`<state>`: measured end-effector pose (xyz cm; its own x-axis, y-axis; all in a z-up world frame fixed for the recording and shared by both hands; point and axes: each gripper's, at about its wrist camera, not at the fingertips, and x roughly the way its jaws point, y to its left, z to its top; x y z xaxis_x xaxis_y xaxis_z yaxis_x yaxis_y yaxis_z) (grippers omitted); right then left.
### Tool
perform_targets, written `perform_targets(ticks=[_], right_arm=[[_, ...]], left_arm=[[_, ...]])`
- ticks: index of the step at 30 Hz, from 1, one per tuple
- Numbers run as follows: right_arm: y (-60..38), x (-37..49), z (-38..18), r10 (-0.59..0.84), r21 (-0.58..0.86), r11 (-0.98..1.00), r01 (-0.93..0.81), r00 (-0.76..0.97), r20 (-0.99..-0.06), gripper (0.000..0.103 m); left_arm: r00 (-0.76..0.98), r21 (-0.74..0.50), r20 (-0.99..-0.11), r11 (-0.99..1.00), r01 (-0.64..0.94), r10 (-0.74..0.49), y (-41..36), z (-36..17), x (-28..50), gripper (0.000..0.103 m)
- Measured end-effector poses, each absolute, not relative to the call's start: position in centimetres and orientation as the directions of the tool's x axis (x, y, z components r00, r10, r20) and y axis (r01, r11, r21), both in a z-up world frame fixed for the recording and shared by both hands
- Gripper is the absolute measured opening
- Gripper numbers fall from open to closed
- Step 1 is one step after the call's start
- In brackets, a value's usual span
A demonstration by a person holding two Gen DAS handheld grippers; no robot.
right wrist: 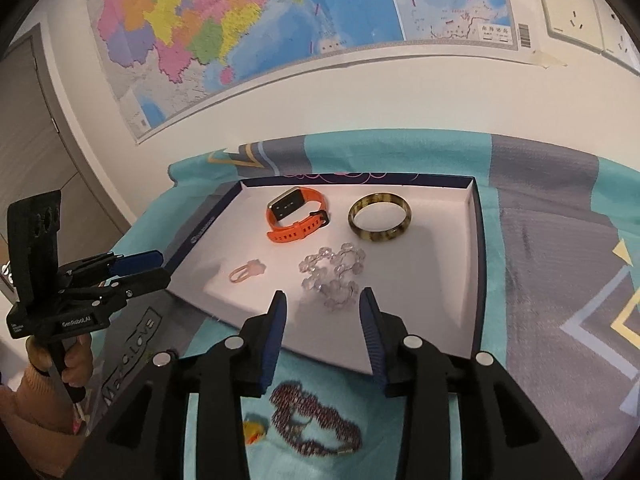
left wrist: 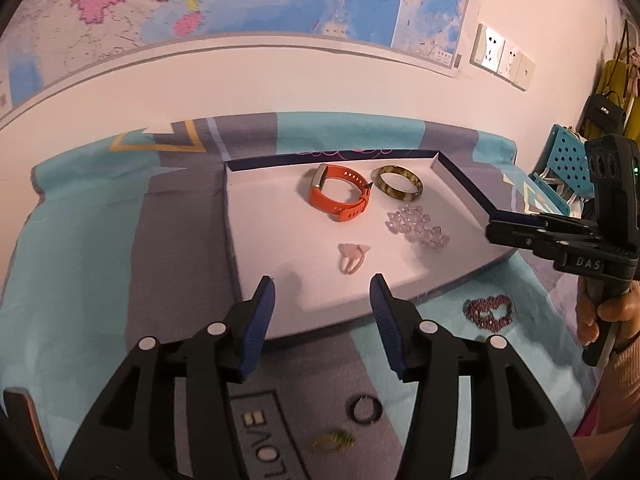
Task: Organize jewelry
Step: 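Withdraw both tools from the box toward the remaining jewelry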
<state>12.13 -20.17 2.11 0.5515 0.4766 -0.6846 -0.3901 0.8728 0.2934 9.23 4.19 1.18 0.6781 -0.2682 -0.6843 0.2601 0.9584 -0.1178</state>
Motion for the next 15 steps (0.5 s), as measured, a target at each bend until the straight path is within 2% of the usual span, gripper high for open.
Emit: perform_targets(ticks=[15], right_arm=[[-21.5,7.5,-0.1,0.459,0.304,0.883,-0.358,0.514,-0.725,0.041]], left_arm=[[0.669,-0.081,-0.699,0.957,0.278,-0.254,4.8,-0.3,4.3,0.052]])
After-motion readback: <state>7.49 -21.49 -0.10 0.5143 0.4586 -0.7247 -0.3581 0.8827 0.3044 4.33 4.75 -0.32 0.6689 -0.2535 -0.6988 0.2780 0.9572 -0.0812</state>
